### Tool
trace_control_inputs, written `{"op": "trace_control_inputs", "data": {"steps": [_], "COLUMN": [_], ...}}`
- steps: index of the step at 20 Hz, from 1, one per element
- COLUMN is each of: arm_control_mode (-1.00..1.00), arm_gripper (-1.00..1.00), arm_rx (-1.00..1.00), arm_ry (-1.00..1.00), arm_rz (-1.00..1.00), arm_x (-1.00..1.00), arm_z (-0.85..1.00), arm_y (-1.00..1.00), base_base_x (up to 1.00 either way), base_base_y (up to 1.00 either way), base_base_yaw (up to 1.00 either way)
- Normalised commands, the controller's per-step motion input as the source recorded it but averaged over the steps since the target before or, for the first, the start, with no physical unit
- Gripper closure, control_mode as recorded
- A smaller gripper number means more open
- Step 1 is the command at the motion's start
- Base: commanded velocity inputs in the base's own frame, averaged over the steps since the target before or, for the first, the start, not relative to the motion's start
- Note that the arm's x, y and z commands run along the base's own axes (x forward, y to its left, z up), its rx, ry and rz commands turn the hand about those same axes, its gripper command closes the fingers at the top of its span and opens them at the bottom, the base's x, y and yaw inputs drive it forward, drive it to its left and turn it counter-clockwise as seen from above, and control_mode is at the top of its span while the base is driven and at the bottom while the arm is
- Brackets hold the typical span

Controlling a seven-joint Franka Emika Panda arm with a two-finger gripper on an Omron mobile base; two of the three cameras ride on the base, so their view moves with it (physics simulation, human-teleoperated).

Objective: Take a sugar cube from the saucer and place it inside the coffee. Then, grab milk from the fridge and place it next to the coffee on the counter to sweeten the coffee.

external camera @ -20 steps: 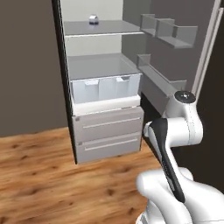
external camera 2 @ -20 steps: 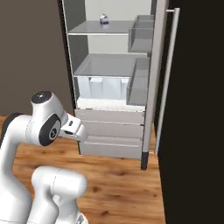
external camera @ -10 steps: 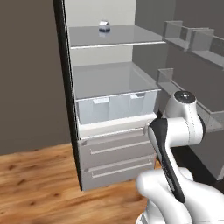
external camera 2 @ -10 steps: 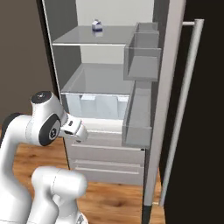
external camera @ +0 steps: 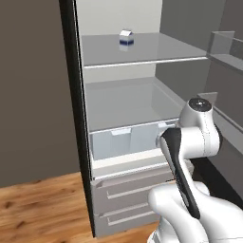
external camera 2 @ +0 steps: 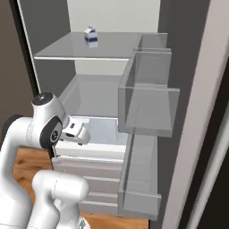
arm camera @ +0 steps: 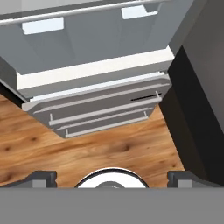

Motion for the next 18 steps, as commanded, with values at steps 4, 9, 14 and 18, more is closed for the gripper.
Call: {"op": "trace_control_inputs", "data": {"steps": [4, 9, 14, 18], "arm_control_mode": [1.00, 1.00, 1.00, 1.00], "arm_gripper": [-1.00, -1.00, -1.00, -1.00], "arm_rx": [0.00, 0.00, 0.00, 0.00], "arm_ry": [0.00, 0.00, 0.00, 0.00], "arm_rz": [0.00, 0.00, 0.00, 0.00], "arm_x": [0.00, 0.00, 0.00, 0.00], "arm_z": [0.00, 0.00, 0.00, 0.00], "arm_y": [0.00, 0.00, 0.00, 0.00], "base_base_x": [0.49, 0.12, 0.21, 0.54], "base_base_y": [0.00, 0.00, 0.00, 0.00], "base_base_yaw": [0.00, 0.00, 0.00, 0.00]}}
